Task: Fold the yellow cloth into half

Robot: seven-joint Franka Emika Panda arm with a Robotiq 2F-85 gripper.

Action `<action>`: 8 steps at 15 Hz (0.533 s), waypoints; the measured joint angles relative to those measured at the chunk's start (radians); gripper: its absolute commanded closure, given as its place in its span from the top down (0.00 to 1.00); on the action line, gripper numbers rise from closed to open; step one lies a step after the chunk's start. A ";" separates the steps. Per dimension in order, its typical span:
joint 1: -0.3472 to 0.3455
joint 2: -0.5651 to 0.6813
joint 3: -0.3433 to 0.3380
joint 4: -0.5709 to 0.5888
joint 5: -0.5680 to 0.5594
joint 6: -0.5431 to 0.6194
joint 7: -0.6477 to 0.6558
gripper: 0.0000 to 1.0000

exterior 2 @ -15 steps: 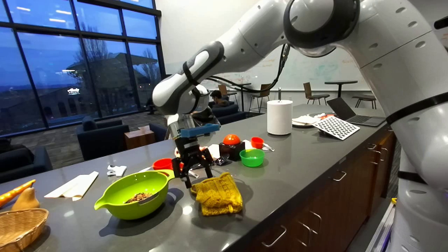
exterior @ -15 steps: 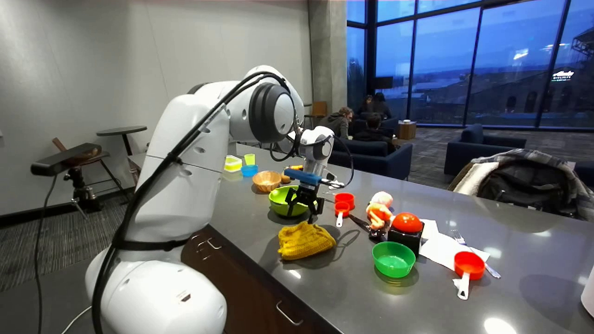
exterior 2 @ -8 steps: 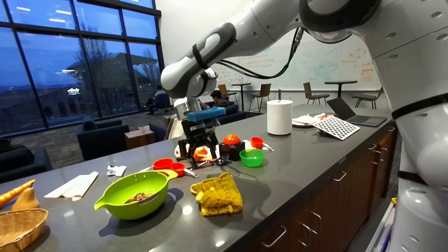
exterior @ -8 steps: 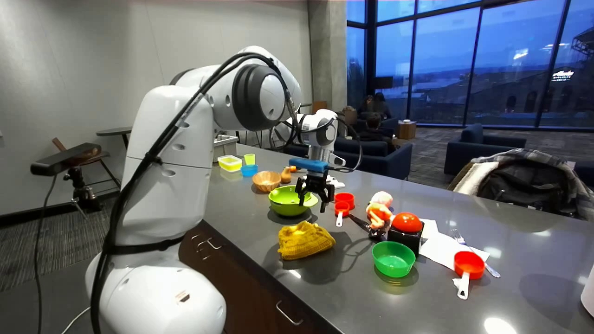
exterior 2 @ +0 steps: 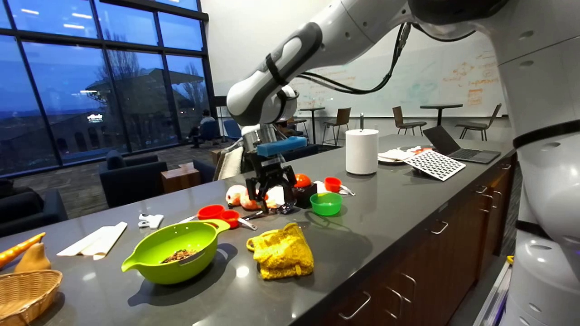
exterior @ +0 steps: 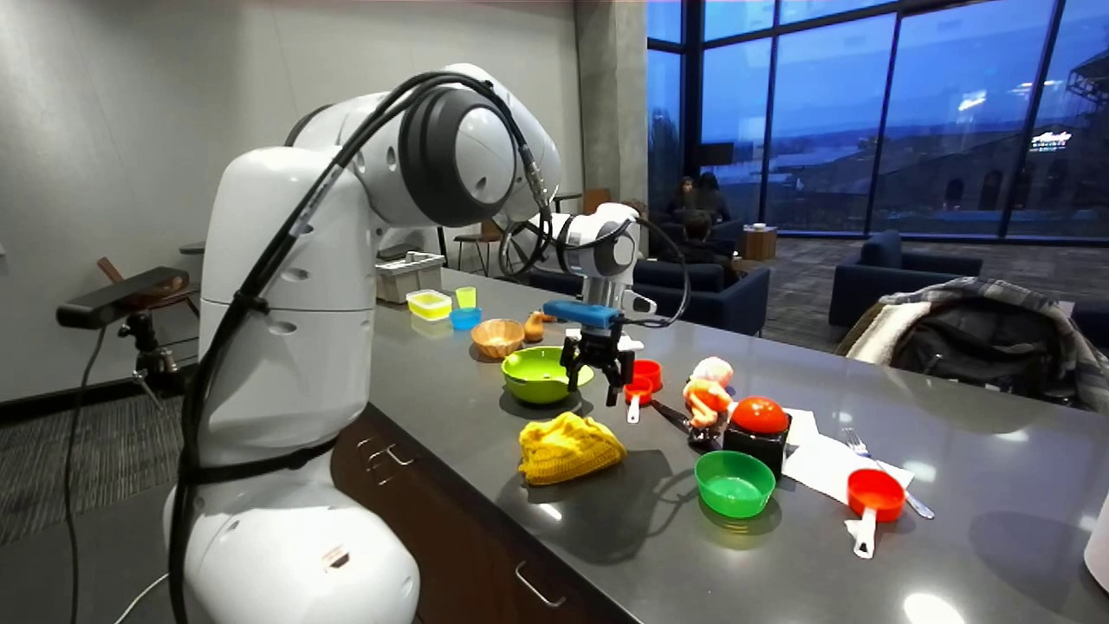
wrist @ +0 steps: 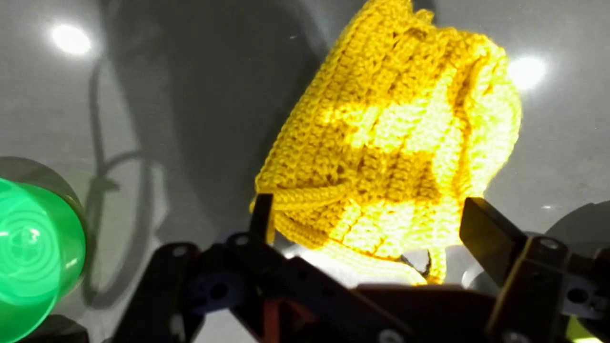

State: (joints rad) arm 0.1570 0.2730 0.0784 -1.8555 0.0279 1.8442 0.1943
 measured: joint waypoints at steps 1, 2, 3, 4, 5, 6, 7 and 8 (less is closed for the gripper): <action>-0.002 -0.008 -0.001 -0.020 0.000 0.024 0.008 1.00; -0.003 -0.017 -0.004 -0.043 -0.003 0.062 0.019 1.00; -0.003 -0.029 -0.008 -0.069 -0.012 0.114 0.039 1.00; -0.003 -0.043 -0.012 -0.099 -0.025 0.174 0.062 1.00; -0.004 -0.057 -0.017 -0.128 -0.034 0.226 0.085 1.00; -0.007 -0.071 -0.022 -0.156 -0.041 0.268 0.106 1.00; -0.010 -0.083 -0.027 -0.179 -0.046 0.297 0.122 1.00; -0.012 -0.094 -0.032 -0.199 -0.052 0.320 0.137 1.00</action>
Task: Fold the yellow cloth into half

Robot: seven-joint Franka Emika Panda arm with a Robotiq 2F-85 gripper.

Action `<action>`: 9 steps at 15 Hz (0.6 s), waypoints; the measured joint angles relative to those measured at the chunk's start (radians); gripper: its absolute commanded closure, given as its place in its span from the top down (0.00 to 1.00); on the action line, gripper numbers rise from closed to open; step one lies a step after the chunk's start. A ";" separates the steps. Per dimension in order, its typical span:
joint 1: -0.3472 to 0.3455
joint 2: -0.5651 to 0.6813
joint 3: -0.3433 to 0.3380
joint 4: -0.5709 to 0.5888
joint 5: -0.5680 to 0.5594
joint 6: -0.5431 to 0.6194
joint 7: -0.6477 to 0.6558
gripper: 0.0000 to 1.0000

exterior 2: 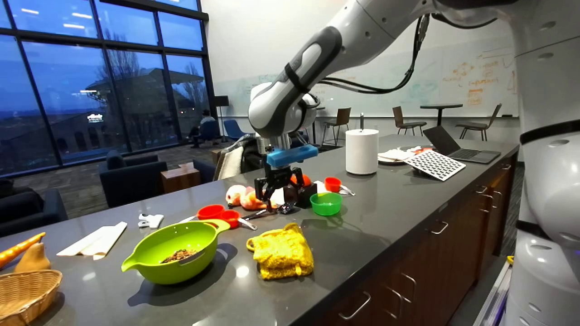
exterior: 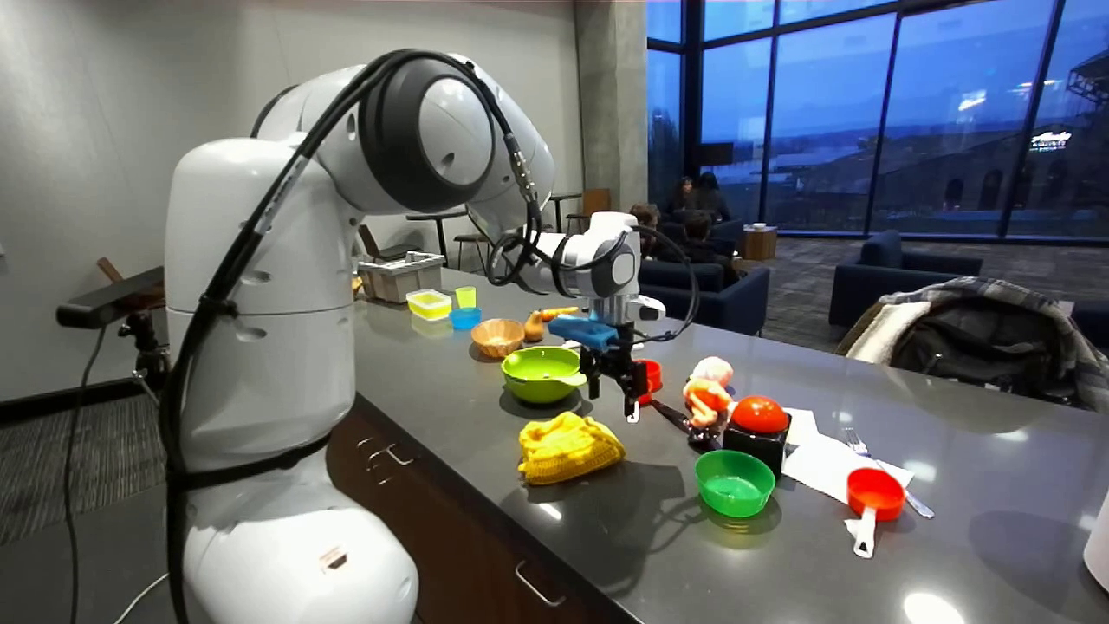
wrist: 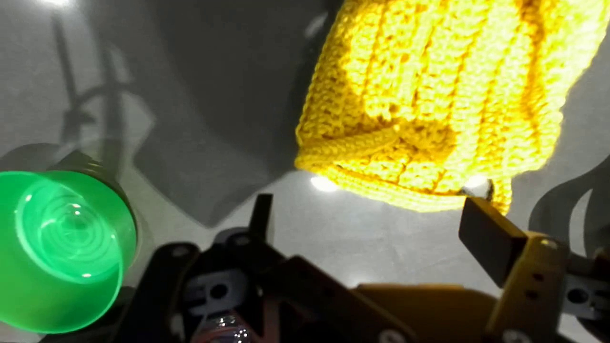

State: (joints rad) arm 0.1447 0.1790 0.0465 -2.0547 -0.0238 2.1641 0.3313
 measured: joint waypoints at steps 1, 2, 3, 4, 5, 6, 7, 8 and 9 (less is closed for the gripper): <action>-0.003 -0.009 -0.003 -0.017 -0.007 0.016 0.014 1.00; -0.006 -0.017 -0.005 -0.032 -0.014 0.029 0.026 1.00; -0.008 -0.024 -0.007 -0.045 -0.020 0.037 0.038 1.00; -0.010 -0.030 -0.009 -0.056 -0.025 0.044 0.049 1.00; -0.012 -0.034 -0.010 -0.064 -0.031 0.048 0.057 1.00; -0.014 -0.039 -0.012 -0.072 -0.035 0.050 0.065 1.00; -0.017 -0.043 -0.014 -0.078 -0.040 0.051 0.072 1.00; -0.020 -0.047 -0.016 -0.082 -0.044 0.051 0.074 1.00; -0.024 -0.052 -0.018 -0.086 -0.046 0.050 0.075 1.00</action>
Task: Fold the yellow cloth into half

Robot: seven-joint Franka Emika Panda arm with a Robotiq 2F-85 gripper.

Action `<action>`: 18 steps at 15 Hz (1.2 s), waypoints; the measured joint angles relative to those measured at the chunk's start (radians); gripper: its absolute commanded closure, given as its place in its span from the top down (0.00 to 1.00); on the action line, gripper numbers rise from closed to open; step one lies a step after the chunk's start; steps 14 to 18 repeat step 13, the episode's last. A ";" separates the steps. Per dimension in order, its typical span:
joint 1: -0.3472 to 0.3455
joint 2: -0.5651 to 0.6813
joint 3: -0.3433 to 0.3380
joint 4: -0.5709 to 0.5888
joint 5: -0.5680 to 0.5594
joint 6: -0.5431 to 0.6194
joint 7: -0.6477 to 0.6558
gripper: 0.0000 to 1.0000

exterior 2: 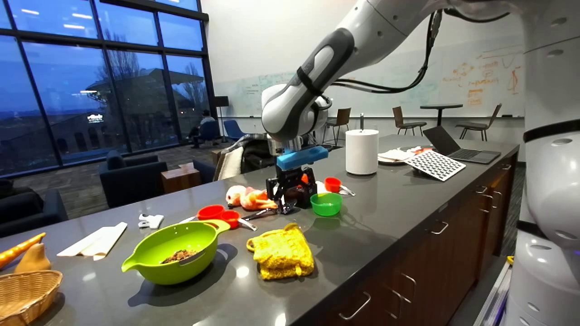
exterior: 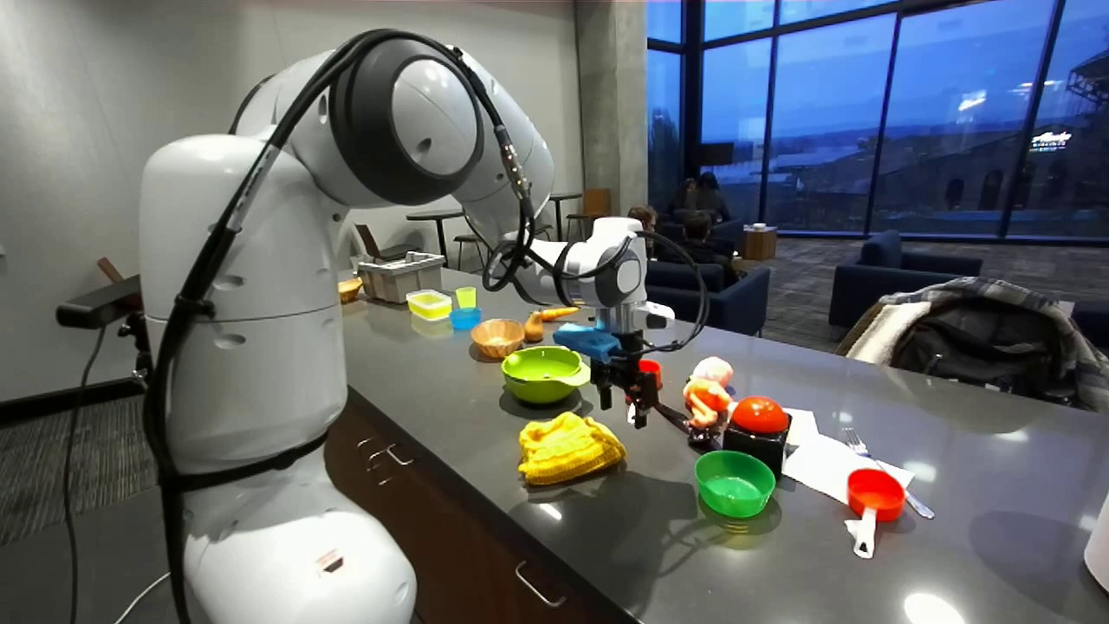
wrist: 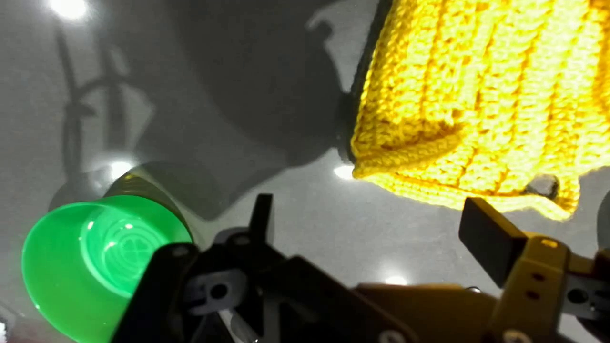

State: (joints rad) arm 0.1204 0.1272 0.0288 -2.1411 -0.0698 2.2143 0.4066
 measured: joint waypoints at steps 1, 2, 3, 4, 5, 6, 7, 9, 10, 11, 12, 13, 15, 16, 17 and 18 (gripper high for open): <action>-0.006 -0.006 -0.002 -0.003 0.000 -0.001 0.000 1.00; -0.013 -0.015 -0.003 -0.007 0.000 -0.003 -0.002 1.00; -0.021 -0.026 -0.005 -0.011 0.000 -0.006 -0.003 1.00; -0.029 -0.038 -0.009 -0.016 0.000 -0.012 -0.005 1.00; -0.040 -0.053 -0.012 -0.020 0.006 -0.022 -0.013 1.00; -0.051 -0.068 -0.015 -0.024 0.015 -0.035 -0.029 1.00; -0.064 -0.085 -0.019 -0.028 0.025 -0.050 -0.050 1.00; -0.087 -0.121 -0.028 -0.034 0.053 -0.091 -0.103 1.00; -0.096 -0.138 -0.033 -0.035 0.064 -0.118 -0.128 1.00; -0.104 -0.155 -0.038 -0.035 0.076 -0.146 -0.152 1.00; -0.112 -0.173 -0.043 -0.036 0.089 -0.176 -0.177 1.00; -0.119 -0.188 -0.048 -0.036 0.107 -0.203 -0.205 1.00; -0.119 -0.188 -0.048 -0.036 0.107 -0.203 -0.205 1.00; -0.119 -0.188 -0.048 -0.036 0.107 -0.203 -0.205 1.00; -0.119 -0.188 -0.048 -0.036 0.107 -0.203 -0.205 1.00; -0.119 -0.188 -0.048 -0.036 0.107 -0.203 -0.205 1.00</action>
